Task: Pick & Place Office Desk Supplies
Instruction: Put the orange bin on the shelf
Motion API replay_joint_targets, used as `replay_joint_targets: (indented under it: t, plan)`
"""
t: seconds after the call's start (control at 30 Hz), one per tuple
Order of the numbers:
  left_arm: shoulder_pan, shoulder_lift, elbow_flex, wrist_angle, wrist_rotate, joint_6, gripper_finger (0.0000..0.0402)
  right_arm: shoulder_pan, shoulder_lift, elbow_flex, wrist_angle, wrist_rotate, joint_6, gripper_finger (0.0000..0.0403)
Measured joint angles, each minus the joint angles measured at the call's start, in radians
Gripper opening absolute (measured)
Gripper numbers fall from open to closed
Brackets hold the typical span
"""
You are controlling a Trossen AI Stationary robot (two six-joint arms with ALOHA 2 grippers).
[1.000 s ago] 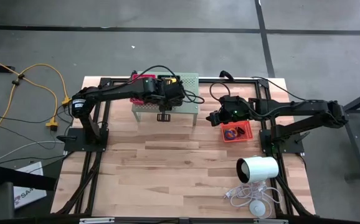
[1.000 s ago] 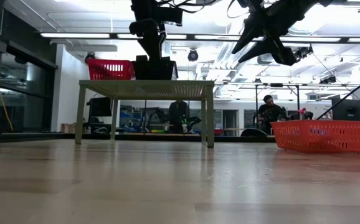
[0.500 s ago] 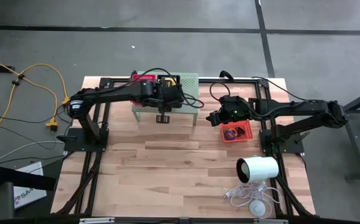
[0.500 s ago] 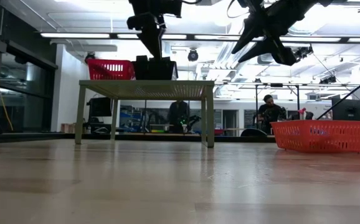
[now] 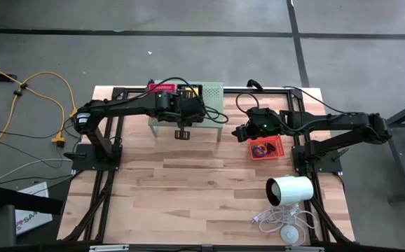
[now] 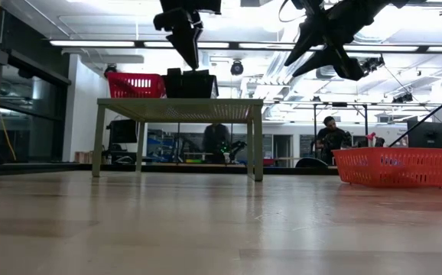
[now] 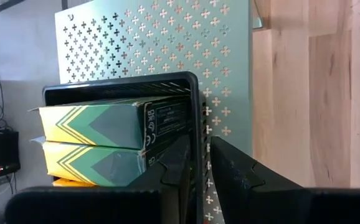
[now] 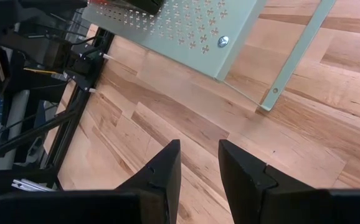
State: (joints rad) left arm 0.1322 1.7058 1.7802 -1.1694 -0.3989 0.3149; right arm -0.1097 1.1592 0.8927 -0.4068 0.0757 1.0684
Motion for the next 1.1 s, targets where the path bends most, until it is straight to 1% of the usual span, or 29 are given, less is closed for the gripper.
replay_joint_targets:
  t: [0.23,0.4,0.6,0.77,0.83,0.93,1.0,1.1]
  plan:
    - [-0.041,-0.002,0.0,0.003,0.0,0.0,0.0057,0.0,0.0,0.0,0.0,0.0,0.0,0.0095]
    - [-0.123,-0.009,0.0,0.0,0.001,-0.018,0.0057,0.0,0.0,0.0,0.0,0.0,0.0,0.0095]
    - [-0.233,-0.011,0.0,-0.001,0.002,-0.075,0.0057,0.0,0.0,0.0,0.0,0.0,0.0,0.0095]
    - [-0.295,-0.011,0.0,-0.021,0.006,-0.113,0.0057,0.0,0.0,0.0,0.0,0.0,0.0,0.0095]
    - [-0.304,-0.011,0.0,-0.047,0.034,-0.162,0.0057,0.0,0.0,0.0,0.0,0.0,0.0,0.0095]
    - [-0.306,-0.011,0.0,-0.122,0.11,-0.223,0.0057,0.0,0.0,0.0,0.0,0.0,0.0,0.0095]
    - [-0.303,-0.011,0.0,-0.149,0.133,-0.269,0.0057,0.0,0.0,0.0,0.0,0.0,0.0,0.0095]
    - [-0.298,-0.025,-0.012,-0.144,0.144,-0.307,0.0057,0.0,0.0,0.0,0.0,0.0,0.0,0.0095]
